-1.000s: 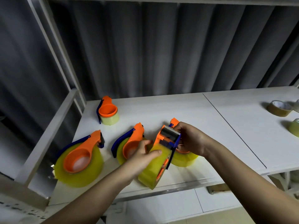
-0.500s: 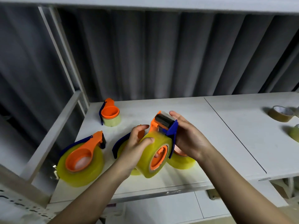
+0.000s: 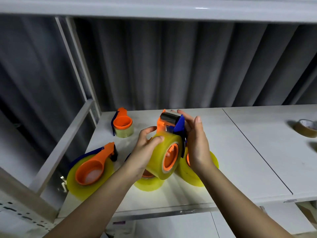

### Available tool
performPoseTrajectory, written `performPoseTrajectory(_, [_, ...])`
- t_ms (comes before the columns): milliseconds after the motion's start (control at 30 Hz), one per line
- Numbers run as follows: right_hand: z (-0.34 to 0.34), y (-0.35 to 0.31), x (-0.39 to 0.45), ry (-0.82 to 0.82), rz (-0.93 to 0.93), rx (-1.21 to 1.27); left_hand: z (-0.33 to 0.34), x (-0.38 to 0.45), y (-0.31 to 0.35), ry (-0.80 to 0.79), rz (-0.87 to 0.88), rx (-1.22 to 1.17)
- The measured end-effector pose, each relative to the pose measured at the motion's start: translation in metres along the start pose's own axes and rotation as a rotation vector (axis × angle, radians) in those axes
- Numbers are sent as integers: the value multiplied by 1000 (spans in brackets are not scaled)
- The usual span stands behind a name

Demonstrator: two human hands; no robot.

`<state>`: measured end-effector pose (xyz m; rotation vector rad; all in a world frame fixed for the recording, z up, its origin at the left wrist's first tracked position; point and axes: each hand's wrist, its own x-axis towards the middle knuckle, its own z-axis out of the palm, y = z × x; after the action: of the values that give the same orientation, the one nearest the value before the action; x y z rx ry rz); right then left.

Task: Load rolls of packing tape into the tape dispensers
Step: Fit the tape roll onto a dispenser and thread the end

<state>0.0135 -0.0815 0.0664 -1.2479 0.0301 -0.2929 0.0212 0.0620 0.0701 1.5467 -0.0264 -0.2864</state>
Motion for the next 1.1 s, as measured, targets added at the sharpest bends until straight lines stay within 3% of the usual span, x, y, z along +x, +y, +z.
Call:
performPoseTrajectory(133, [6,2,0,-17,-110,-157,1,3,5,9,-33,-45])
performPoseTrajectory(633, [-6,5,17,3,-120,-150,6,15,21,-45,-78,-71])
performPoseTrajectory(967, [5,10,19,246,-301,-261,16,23,22,-65,-120,-121])
performPoseTrajectory(1100, [1,16,31,296,-214,-223,17,22,23,-147,-126,-165])
